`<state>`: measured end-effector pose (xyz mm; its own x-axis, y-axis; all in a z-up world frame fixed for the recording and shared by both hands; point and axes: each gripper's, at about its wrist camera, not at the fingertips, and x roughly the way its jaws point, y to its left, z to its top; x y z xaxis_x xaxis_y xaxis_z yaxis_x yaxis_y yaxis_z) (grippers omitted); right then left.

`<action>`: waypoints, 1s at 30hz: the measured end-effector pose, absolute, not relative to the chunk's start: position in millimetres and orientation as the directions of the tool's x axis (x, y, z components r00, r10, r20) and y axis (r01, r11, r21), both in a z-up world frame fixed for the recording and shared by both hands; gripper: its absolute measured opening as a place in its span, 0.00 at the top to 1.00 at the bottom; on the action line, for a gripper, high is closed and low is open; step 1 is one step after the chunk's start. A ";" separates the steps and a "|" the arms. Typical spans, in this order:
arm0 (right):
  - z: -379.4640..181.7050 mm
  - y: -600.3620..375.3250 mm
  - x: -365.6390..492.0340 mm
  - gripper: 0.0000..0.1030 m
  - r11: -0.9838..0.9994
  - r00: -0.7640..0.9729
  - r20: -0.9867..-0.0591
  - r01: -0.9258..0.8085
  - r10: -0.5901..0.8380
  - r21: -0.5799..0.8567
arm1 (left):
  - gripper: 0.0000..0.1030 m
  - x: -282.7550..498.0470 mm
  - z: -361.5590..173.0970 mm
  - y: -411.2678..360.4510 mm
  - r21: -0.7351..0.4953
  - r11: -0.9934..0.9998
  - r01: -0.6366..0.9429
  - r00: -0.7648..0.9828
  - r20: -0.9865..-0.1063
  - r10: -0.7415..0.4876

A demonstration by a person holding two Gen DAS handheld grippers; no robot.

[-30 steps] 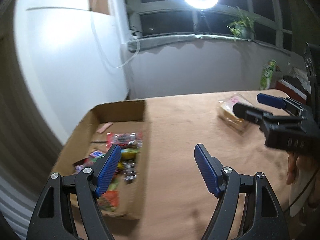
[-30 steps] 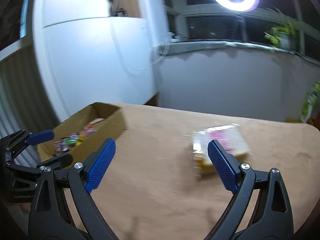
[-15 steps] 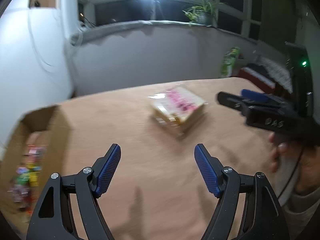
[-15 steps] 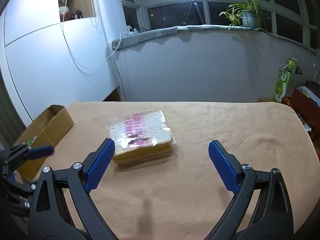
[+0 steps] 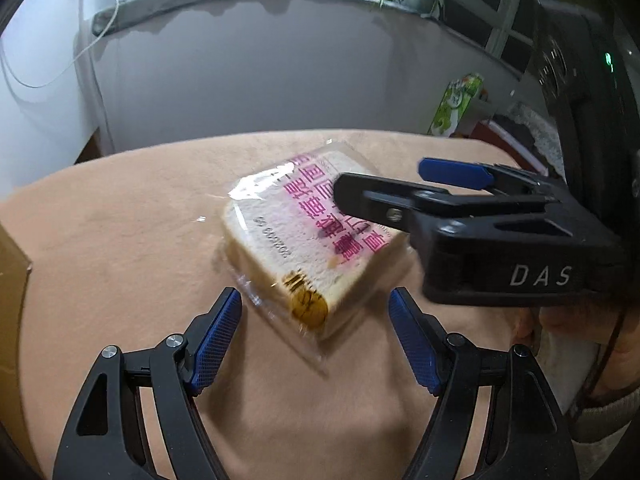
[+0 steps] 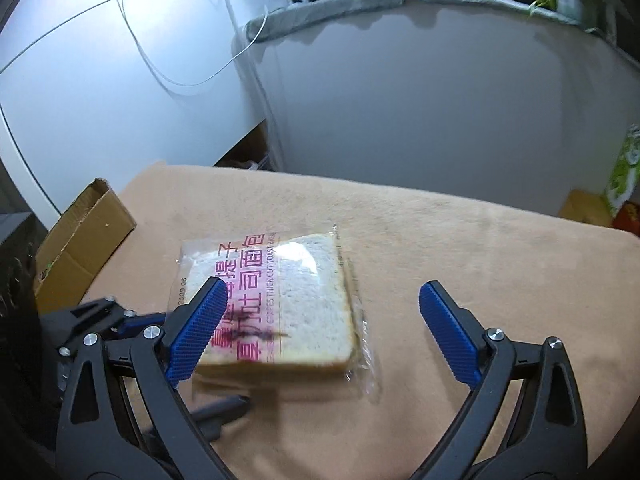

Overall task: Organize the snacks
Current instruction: 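Move the right tool toward the bagged bread loaf on the table, then close the right tool on the bagged bread loaf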

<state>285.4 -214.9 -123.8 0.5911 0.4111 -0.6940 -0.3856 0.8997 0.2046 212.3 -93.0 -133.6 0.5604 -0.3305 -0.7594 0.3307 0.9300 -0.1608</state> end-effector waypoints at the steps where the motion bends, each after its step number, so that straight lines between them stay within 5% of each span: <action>1: -128.0 -214.9 287.0 0.05 0.891 0.574 -0.697 -0.394 0.429 0.224 | 0.26 214.1 -136.3 -95.3 -0.160 0.930 0.330 0.560 -0.760 -0.330; 5: -131.5 -212.9 287.4 0.25 0.852 0.537 -0.678 -0.440 0.502 0.282 | 0.30 213.6 -139.2 -101.2 -0.106 0.940 0.324 0.585 -0.759 -0.287; 23: -134.1 -213.6 290.5 0.27 0.841 0.520 -0.673 -0.437 0.527 0.320 | 0.36 216.5 -141.2 -106.6 -0.070 0.951 0.301 0.603 -0.759 -0.247; 30: -108.5 -193.2 248.3 0.29 0.877 0.578 -0.680 -0.425 0.452 0.222 | 0.36 209.1 -129.1 -88.3 -0.111 0.948 0.298 0.627 -0.726 -0.282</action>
